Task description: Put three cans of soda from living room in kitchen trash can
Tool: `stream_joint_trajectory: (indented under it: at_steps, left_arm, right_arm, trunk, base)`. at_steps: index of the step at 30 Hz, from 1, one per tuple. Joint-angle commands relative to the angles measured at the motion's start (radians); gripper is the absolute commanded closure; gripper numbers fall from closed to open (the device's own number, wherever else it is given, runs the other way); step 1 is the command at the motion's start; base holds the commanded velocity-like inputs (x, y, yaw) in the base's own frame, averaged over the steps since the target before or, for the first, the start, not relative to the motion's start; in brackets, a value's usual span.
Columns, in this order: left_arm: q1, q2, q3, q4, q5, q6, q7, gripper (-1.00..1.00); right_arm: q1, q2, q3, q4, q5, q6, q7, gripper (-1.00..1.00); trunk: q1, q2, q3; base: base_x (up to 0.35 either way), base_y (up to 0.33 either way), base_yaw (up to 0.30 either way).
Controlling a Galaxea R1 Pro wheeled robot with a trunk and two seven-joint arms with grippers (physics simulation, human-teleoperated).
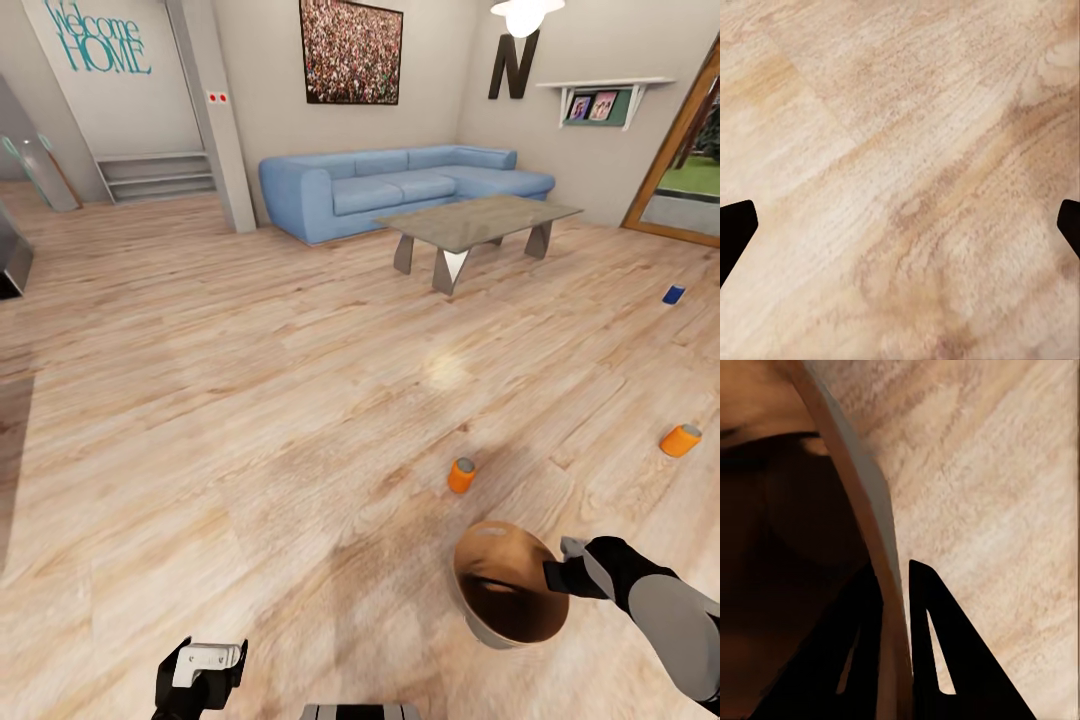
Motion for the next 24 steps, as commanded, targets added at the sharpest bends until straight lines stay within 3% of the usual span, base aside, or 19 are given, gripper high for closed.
stream_joint_trajectory:
  at_steps: [1,24]
  left_arm:
    - [0.0,0.0,0.0,0.0,0.0,0.0,0.0,-1.0]
    - [0.0,-0.001,0.002,0.001,-0.001,0.0,0.001,-1.0]
  right_arm:
    - [0.0,0.0,0.009,-0.001,0.008,0.0,-0.003,1.0]
    - [0.0,0.026,0.008,-0.002,0.005,-0.004,-0.006,1.0]
  trunk:
    - [-0.004,0.007,0.003]
    - [-0.092,0.168,0.075]
  base:
    - [0.0,0.0,0.0]
    - [0.0,0.0,0.0]
